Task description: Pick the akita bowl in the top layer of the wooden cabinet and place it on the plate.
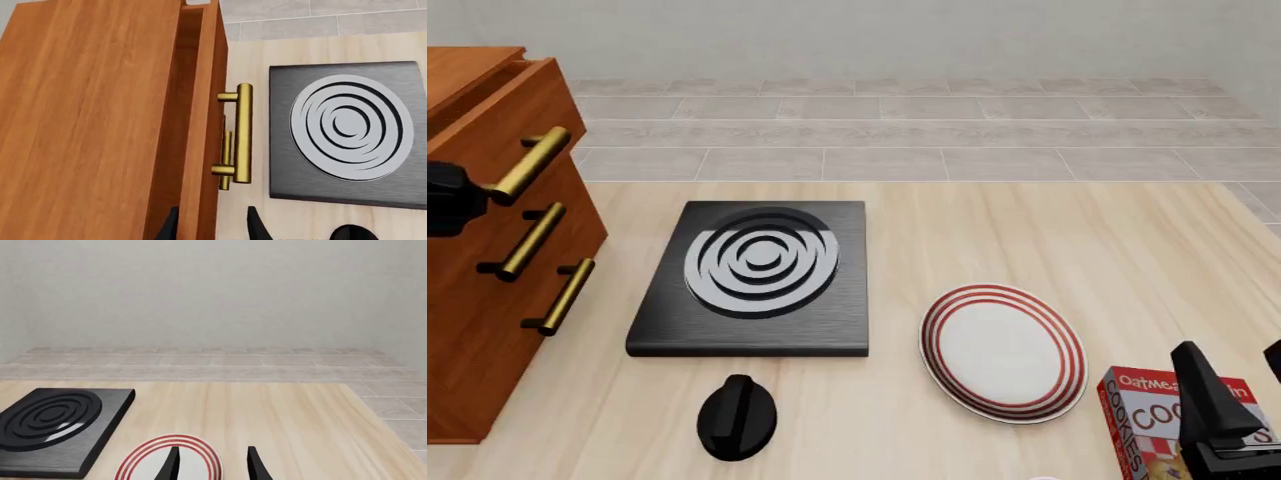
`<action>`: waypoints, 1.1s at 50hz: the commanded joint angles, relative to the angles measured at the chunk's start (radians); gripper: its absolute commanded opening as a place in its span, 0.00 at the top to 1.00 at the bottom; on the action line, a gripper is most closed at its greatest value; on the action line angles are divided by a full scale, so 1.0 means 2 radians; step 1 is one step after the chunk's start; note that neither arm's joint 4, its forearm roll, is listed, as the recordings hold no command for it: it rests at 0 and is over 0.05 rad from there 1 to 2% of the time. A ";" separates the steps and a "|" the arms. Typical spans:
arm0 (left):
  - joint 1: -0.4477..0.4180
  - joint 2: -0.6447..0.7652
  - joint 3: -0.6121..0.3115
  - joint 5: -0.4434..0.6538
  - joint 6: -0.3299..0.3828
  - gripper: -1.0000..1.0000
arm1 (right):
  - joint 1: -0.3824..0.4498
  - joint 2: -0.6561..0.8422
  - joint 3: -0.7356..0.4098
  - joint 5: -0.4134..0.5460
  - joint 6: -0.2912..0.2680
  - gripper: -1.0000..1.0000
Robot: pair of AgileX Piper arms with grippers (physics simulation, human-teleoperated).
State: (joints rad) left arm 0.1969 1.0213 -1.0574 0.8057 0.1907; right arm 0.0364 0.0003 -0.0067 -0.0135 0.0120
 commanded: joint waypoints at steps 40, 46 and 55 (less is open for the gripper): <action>-0.130 0.024 -0.006 0.012 -0.051 0.00 | 0.000 0.000 0.000 -0.001 0.002 0.00; -0.143 0.025 -0.012 0.016 -0.058 0.00 | 0.000 0.000 0.000 -0.002 0.002 0.00; -0.161 0.028 -0.014 0.014 -0.067 0.00 | 0.000 0.000 0.001 -0.002 0.002 0.00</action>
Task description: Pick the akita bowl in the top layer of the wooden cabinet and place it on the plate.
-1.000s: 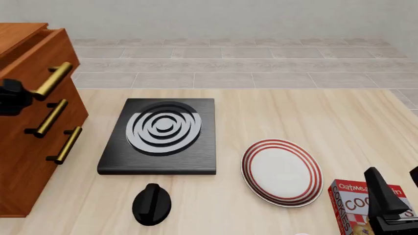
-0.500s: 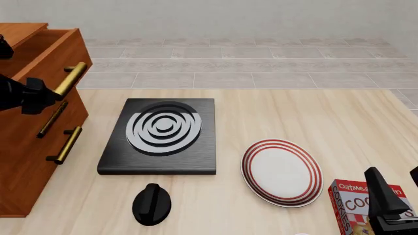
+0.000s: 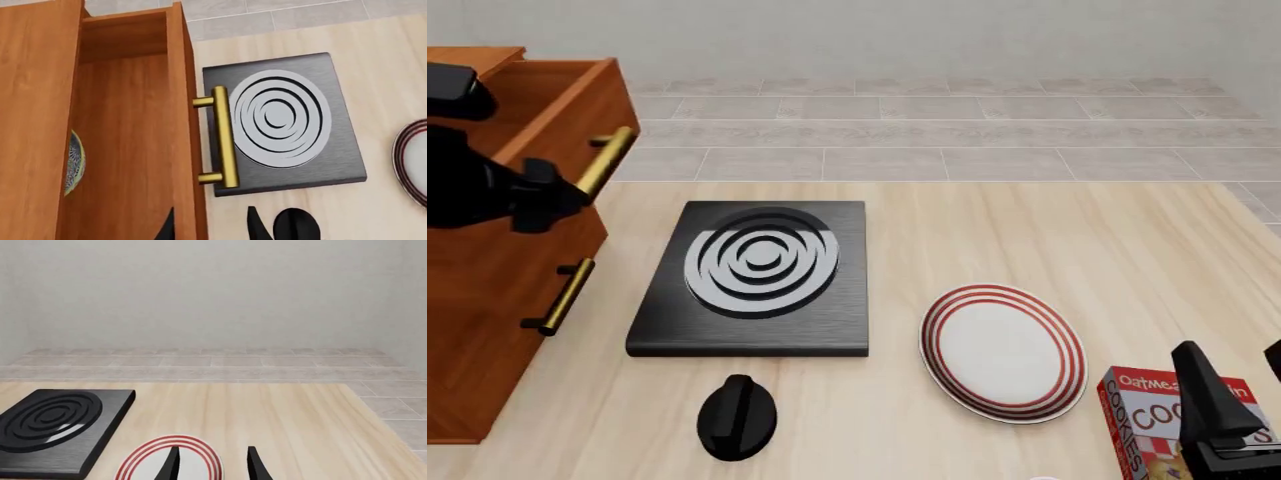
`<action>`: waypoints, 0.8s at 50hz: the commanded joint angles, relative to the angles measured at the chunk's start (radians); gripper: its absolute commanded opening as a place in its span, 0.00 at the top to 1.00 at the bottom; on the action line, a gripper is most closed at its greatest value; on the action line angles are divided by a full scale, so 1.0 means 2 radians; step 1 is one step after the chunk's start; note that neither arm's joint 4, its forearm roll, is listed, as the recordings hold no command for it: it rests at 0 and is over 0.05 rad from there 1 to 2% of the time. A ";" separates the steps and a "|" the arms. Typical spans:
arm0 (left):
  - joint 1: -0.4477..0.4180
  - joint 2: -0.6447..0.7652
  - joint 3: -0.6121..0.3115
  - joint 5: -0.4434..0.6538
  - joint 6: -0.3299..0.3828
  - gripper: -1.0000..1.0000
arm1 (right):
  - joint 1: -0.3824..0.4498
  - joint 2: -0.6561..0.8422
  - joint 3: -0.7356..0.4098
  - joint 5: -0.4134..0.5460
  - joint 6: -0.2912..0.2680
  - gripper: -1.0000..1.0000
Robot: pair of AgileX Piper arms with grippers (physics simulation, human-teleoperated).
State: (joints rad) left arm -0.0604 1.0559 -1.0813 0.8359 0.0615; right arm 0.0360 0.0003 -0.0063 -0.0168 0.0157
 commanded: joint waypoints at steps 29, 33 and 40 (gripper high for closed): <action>-0.087 0.027 -0.009 -0.014 -0.033 0.00 | -0.001 0.000 0.001 -0.002 0.000 0.00; -0.093 0.029 -0.008 -0.015 -0.037 0.00 | -0.001 0.000 0.001 -0.002 -0.001 0.00; -0.100 0.031 -0.010 -0.018 -0.044 0.00 | -0.001 0.000 0.001 -0.002 -0.002 0.00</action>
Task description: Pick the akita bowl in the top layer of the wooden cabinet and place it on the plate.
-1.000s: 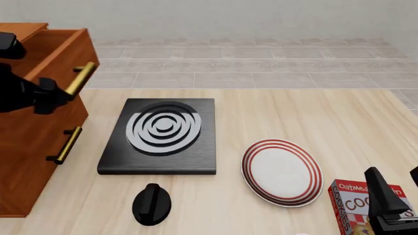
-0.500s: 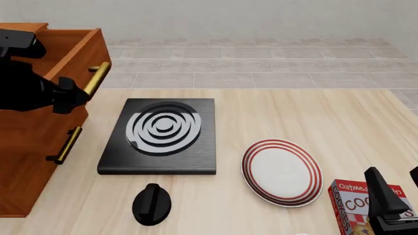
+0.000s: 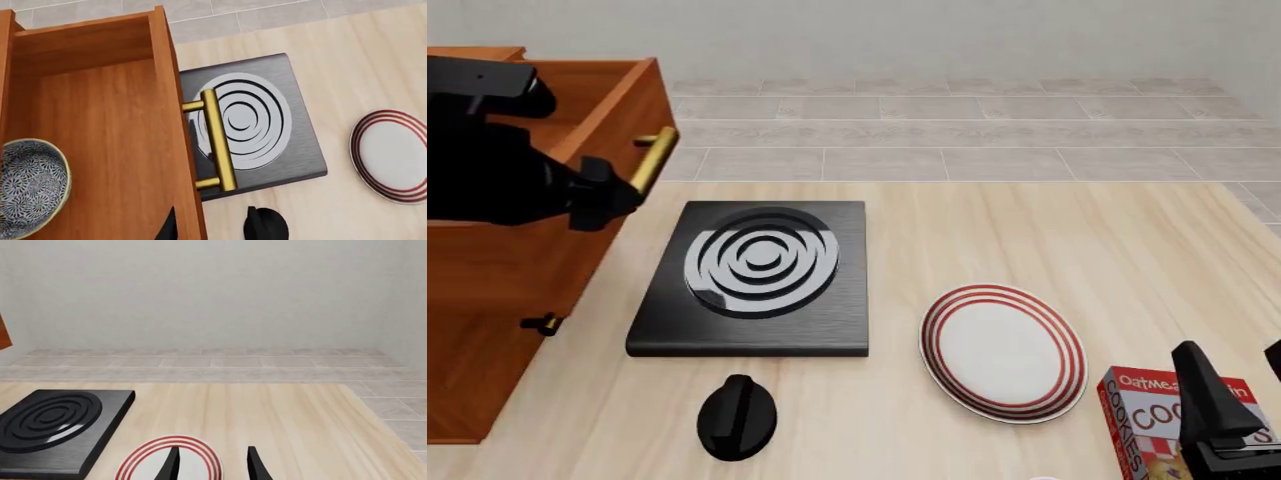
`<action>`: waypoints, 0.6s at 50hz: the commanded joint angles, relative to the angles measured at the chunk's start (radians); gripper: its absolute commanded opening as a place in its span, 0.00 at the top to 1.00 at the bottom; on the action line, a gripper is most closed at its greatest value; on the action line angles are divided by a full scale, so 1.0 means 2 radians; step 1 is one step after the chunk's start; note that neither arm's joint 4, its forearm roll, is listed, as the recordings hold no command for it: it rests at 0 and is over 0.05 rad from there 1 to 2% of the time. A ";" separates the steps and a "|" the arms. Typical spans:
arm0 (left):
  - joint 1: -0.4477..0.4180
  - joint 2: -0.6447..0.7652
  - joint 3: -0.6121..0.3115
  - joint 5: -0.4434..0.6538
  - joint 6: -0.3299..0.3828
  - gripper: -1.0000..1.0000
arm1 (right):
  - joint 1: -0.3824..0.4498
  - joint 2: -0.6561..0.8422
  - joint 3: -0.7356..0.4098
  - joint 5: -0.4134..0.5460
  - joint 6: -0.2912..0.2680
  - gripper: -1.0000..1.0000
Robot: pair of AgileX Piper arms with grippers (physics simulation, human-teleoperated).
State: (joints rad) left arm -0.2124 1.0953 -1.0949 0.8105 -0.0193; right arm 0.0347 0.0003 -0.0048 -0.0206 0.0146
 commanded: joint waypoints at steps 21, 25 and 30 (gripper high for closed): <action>-0.054 0.025 -0.023 -0.005 -0.016 0.00 | -0.002 0.000 0.000 0.000 -0.001 0.00; -0.062 0.026 -0.026 -0.004 -0.018 0.00 | -0.002 0.000 -0.001 0.000 -0.001 0.00; -0.067 0.028 -0.028 -0.005 -0.019 0.00 | -0.002 0.000 -0.001 0.000 -0.001 0.00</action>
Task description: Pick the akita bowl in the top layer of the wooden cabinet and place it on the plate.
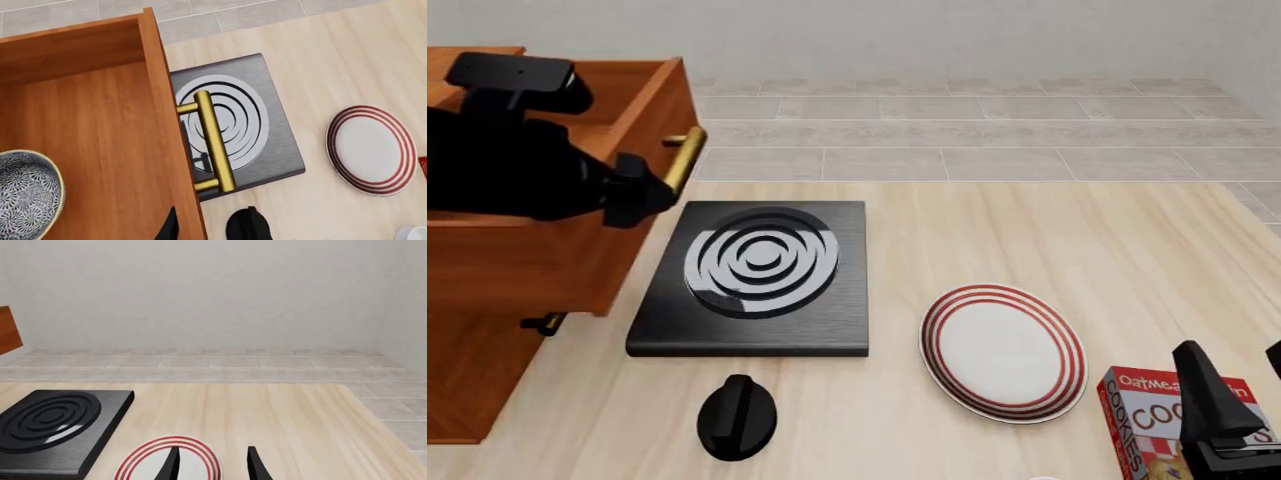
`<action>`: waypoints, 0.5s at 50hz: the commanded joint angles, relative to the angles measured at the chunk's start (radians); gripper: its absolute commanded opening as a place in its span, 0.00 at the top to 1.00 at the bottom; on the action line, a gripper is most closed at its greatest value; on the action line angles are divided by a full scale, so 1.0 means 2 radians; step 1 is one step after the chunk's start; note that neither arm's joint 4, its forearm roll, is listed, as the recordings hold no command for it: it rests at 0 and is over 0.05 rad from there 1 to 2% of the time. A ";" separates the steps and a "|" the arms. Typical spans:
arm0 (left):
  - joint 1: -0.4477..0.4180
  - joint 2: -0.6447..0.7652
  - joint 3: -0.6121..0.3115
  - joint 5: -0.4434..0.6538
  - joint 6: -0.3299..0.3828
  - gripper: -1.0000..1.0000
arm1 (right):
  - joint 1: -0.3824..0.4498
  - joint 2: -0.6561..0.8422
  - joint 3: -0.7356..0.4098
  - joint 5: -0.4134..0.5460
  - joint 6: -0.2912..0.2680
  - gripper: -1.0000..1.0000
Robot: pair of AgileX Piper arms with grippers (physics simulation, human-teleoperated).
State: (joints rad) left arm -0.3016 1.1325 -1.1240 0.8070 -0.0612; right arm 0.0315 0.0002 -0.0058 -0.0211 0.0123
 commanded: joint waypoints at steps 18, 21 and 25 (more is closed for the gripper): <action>-0.036 0.013 -0.050 0.011 -0.003 0.00 | -0.001 0.000 -0.001 0.002 -0.002 0.00; -0.032 0.013 -0.060 0.015 0.001 0.00 | -0.001 0.000 -0.001 0.002 -0.002 0.00; -0.024 0.014 -0.072 0.020 0.007 0.00 | -0.001 0.000 -0.001 0.001 -0.002 0.00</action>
State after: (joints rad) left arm -0.3504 1.1599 -1.2039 0.8335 -0.0691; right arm 0.0303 0.0003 -0.0068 -0.0186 0.0092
